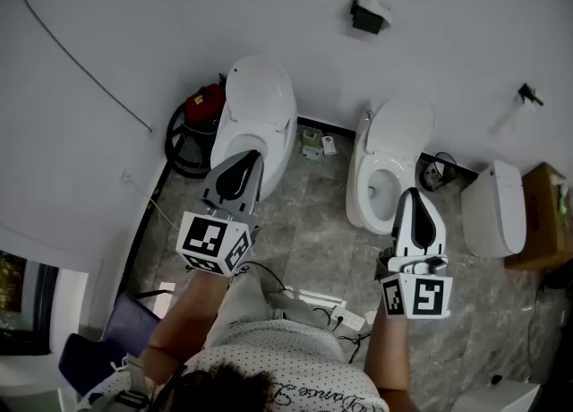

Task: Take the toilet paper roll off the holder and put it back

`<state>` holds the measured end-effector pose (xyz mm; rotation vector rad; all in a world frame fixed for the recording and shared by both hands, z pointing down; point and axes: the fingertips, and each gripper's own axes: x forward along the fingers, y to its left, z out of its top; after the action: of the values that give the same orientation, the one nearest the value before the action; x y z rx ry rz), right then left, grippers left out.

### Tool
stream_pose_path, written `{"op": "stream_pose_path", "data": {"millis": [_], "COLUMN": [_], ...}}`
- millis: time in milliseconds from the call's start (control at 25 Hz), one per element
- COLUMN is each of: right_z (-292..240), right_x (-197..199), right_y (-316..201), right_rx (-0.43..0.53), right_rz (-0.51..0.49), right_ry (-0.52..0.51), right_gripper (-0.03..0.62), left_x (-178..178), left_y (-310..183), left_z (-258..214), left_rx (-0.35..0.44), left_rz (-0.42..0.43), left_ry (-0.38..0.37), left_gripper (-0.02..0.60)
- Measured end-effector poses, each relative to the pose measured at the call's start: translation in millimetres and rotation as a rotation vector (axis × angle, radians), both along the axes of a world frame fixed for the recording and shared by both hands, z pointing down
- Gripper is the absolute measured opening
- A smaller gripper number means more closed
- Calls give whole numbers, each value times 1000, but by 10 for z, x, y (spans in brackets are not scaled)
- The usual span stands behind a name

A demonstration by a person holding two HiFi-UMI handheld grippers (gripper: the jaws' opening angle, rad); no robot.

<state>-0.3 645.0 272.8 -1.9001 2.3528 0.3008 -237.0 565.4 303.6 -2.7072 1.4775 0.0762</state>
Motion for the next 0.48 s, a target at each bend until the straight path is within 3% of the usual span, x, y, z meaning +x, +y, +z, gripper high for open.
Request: {"op": "stream_pose_path", "data": {"millis": [480], "right_z": [-9], "right_x": [143], "right_y": [4], "right_rx": [22], "right_rz": [-18], "right_ry": [-39], "right_gripper": [11], "left_x": [256], "left_y": [1], "left_z": [-12], "left_rx": [-4], "left_rz": [35], "left_ry": [-40], "left_gripper": [5]}}
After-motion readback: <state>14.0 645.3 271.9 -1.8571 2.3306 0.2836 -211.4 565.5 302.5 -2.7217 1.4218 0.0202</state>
